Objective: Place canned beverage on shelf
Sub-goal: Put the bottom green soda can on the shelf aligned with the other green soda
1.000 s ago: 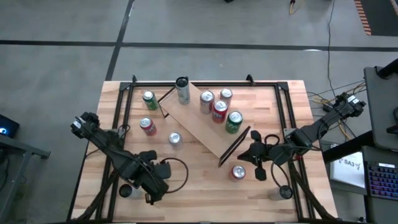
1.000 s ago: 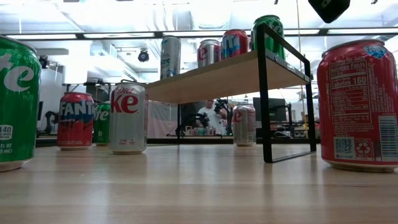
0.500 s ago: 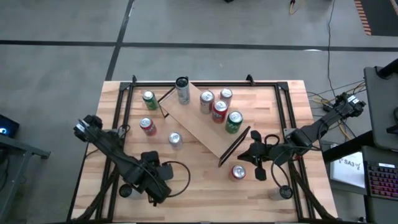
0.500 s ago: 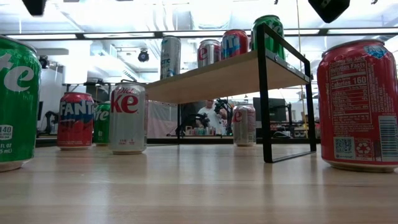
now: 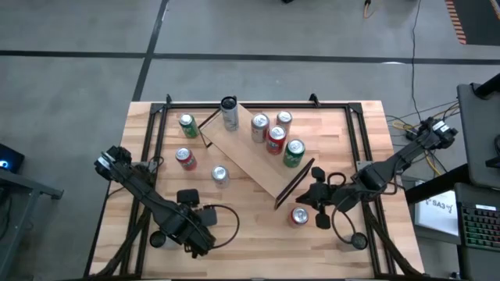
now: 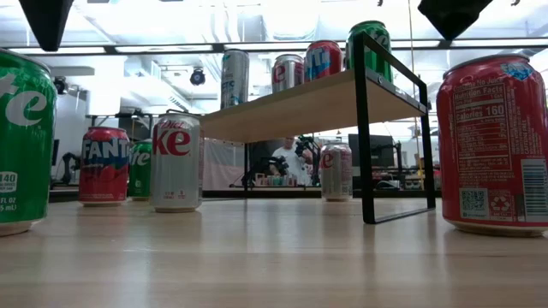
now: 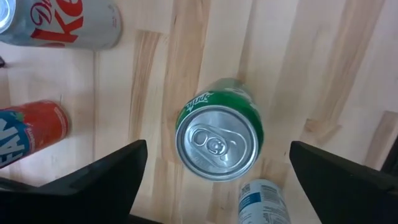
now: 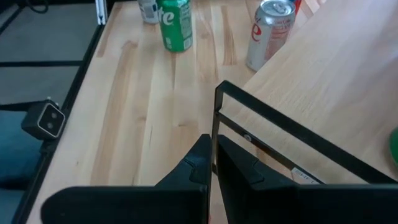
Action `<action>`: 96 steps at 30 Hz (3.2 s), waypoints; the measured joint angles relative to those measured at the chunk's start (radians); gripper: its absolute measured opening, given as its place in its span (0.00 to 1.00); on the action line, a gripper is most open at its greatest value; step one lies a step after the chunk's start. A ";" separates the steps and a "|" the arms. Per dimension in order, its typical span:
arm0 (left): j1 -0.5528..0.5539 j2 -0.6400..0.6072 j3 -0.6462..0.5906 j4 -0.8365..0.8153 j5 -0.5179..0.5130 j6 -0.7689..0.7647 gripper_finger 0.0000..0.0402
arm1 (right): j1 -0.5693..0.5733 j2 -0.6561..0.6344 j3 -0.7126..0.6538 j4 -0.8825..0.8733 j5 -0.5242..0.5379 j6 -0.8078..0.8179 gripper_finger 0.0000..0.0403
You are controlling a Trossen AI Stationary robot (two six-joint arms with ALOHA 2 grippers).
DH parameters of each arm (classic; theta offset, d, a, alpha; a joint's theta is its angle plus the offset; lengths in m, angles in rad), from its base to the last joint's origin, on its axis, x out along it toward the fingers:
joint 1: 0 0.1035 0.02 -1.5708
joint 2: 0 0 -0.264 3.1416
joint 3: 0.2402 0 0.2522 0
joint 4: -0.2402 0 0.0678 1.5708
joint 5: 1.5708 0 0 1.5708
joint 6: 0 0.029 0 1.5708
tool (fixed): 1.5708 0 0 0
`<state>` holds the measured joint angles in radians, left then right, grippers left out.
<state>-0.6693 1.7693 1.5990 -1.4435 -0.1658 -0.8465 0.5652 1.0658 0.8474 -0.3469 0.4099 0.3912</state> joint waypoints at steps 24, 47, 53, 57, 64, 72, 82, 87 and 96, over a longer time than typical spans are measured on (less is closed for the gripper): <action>0.000 -0.002 -0.224 0.176 -0.028 0.011 0.92 | 0.000 0.016 0.000 0.000 0.001 -0.007 0.03; 0.027 -0.005 0.322 -0.090 -0.123 0.273 0.71 | 0.000 0.003 0.066 -0.043 -0.054 -0.025 0.03; 0.104 -0.007 0.581 -0.063 -0.248 0.507 0.71 | 0.000 0.003 0.132 -0.129 -0.055 -0.043 0.03; 0.184 -0.007 0.665 -0.032 -0.244 0.677 0.71 | 0.000 0.003 0.162 -0.155 -0.063 -0.053 0.03; 0.354 -0.006 0.669 0.022 -0.165 0.921 0.71 | 0.000 0.003 0.200 -0.183 -0.127 -0.077 0.03; 0.511 0.051 0.663 0.088 -0.043 1.080 0.71 | 0.000 0.003 0.207 -0.202 -0.126 -0.068 0.03; 0.542 0.154 0.663 0.107 -0.026 1.190 0.71 | 0.000 0.003 0.203 -0.203 -0.126 -0.050 0.03; 0.542 0.209 0.663 0.108 -0.056 1.255 0.71 | 0.000 0.003 0.202 -0.203 -0.126 -0.050 0.03; 0.559 0.252 0.663 0.112 -0.071 1.291 0.71 | 0.000 0.003 0.202 -0.203 -0.125 -0.050 0.03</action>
<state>-0.1100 2.0209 2.2620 -1.3315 -0.2371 0.4442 0.5652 1.0691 1.0496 -0.5499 0.2846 0.3412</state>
